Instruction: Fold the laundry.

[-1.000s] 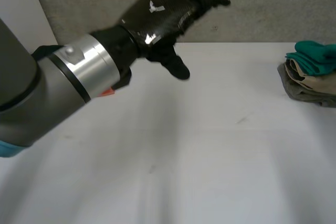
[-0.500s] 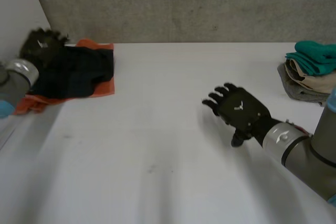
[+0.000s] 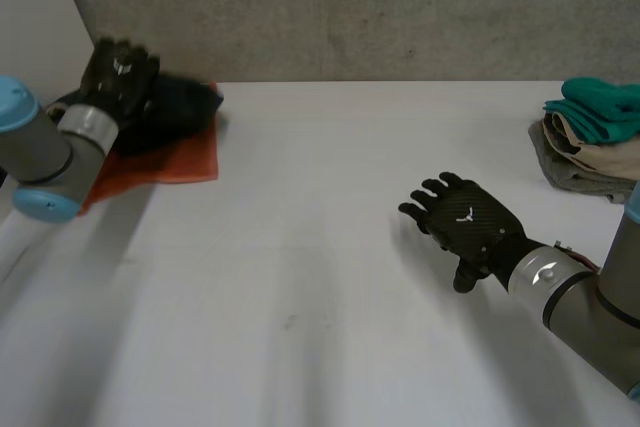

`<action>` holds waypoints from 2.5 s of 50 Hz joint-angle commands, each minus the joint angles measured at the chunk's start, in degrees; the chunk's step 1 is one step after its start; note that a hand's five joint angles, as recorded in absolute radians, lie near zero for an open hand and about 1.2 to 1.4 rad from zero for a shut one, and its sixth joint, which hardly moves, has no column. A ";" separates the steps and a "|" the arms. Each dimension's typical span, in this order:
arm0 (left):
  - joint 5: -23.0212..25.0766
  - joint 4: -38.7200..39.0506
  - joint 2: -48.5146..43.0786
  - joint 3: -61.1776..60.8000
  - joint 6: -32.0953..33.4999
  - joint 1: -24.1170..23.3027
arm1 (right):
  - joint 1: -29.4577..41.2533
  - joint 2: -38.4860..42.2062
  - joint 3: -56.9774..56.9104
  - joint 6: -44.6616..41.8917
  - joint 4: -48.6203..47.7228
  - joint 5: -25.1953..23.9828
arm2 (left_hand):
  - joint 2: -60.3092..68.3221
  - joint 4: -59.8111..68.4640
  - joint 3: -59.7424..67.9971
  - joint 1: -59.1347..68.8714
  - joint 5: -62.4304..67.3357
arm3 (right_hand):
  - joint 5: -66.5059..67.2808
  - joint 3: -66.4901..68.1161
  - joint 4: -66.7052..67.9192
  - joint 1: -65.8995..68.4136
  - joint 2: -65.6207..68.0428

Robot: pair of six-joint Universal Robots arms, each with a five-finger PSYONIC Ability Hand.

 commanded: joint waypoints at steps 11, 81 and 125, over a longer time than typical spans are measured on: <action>-0.31 1.76 10.58 -14.50 -25.16 -31.78 | -5.23 -5.30 -2.25 16.30 -0.19 5.84 | 12.70 11.48 13.10 17.56 15.51 | -2.69 -1.98 -2.03 -2.79 -1.66; 1.10 -19.69 -0.50 -9.75 3.23 -18.70 | -11.21 -17.17 -10.07 -8.74 37.52 10.41 | -41.96 -43.19 -41.56 -37.10 -39.15 | -2.69 -1.98 -2.03 -2.79 -1.66; -12.70 -22.50 17.15 -20.55 -4.41 -25.19 | -1.19 12.09 -30.70 7.61 2.36 11.11 | 12.70 11.48 13.10 17.56 15.51 | 67.31 68.02 67.97 67.21 68.34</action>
